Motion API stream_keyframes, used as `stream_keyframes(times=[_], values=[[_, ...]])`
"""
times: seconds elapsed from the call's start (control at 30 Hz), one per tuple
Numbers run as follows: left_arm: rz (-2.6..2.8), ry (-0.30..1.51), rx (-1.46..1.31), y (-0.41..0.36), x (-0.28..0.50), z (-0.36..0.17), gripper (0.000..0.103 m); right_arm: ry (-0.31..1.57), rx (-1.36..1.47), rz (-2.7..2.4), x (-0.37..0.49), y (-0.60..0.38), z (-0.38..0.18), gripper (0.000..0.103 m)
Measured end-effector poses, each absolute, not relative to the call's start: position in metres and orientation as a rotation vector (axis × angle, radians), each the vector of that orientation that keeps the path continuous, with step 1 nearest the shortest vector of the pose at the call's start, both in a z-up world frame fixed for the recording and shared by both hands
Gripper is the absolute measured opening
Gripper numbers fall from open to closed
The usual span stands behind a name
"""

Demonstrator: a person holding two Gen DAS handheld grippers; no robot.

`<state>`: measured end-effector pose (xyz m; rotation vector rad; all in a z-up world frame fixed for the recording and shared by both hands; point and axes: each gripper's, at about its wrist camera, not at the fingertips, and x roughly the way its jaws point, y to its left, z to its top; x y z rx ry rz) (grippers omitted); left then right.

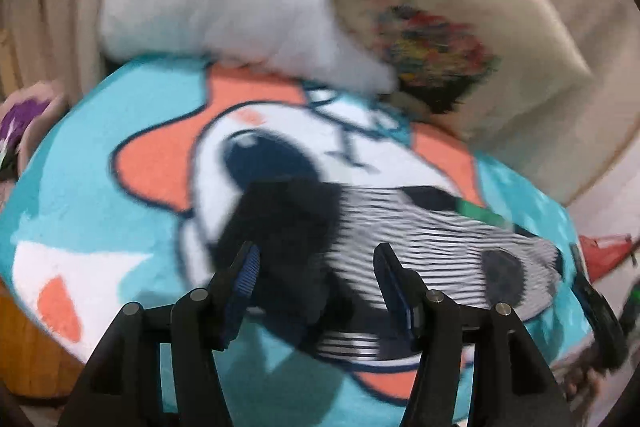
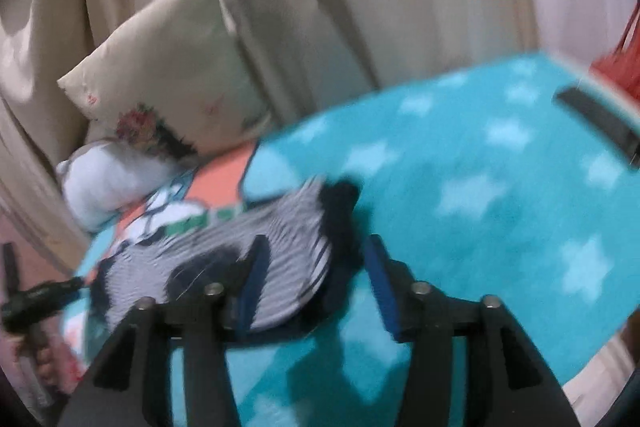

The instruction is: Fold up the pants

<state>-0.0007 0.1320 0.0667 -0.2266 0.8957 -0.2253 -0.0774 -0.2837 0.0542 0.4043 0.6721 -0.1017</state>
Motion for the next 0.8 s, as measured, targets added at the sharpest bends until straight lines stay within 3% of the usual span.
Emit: stream_keyframes(times=[0.17, 0.53, 0.67, 0.8], values=[[-0.358, 0.907, -0.066, 0.059, -0.003, 0.068, 0.064, 0.829, 0.466, -0.093, -0.040, -0.289, 0.016, 0.051], [-0.638, 1.021, 0.204, -0.093, 0.028, 0.070, 0.065, 0.782, 0.506, -0.035, -0.059, -0.295, 0.012, 0.052], [-0.770, 1.044, 0.270, -0.156, 0.050, 0.074, 0.073, 0.776, 0.493, -0.009, -0.059, -0.293, 0.011, 0.056], [-0.859, 1.129, 0.292, -0.212, 0.074, 0.058, 0.073, 0.778, 0.466, 0.004, -0.059, -0.290, 0.012, 0.057]])
